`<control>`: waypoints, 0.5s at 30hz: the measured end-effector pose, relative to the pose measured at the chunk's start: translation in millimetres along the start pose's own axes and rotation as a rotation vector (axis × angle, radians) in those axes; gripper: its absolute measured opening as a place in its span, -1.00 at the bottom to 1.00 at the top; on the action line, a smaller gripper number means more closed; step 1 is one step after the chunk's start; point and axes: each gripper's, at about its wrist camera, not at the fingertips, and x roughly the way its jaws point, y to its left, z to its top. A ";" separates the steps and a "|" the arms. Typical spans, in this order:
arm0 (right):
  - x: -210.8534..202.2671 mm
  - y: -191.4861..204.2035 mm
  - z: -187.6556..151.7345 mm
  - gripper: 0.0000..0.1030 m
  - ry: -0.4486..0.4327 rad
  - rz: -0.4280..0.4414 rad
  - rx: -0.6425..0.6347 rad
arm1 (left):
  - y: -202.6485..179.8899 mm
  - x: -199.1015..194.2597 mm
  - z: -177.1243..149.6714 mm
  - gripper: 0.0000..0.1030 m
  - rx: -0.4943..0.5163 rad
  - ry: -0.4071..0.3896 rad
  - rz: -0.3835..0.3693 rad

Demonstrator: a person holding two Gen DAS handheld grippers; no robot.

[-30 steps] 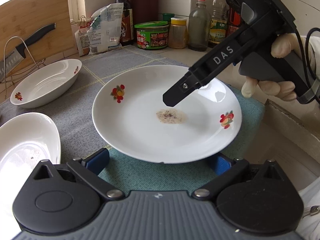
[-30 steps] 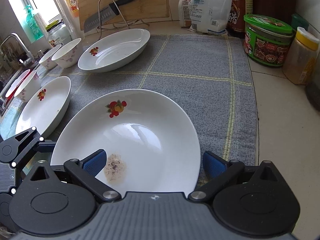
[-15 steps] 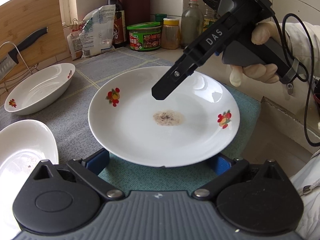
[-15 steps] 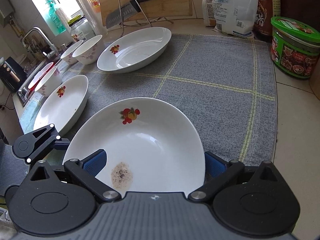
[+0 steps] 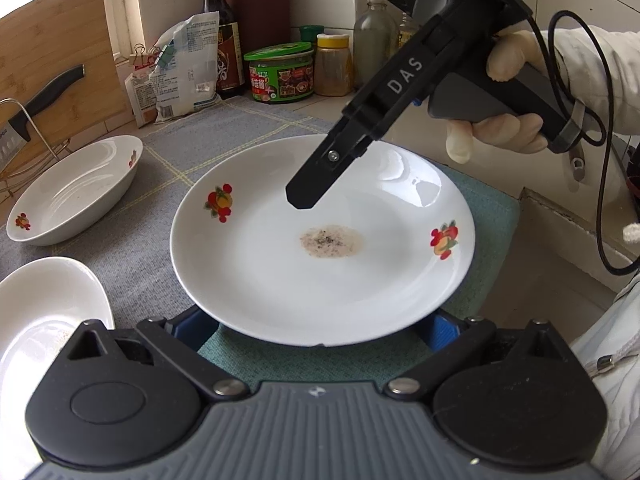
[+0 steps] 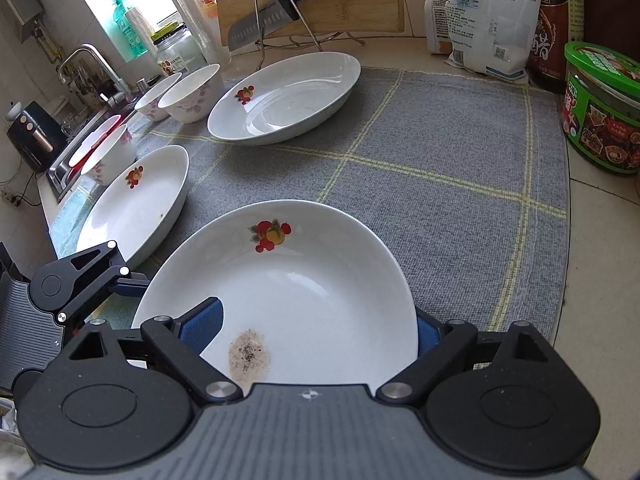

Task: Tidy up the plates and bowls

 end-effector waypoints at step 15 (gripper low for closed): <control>-16.2 -25.8 32.8 0.88 -0.058 -0.039 -0.030 | 14.3 21.7 44.8 0.96 -0.002 -0.020 0.028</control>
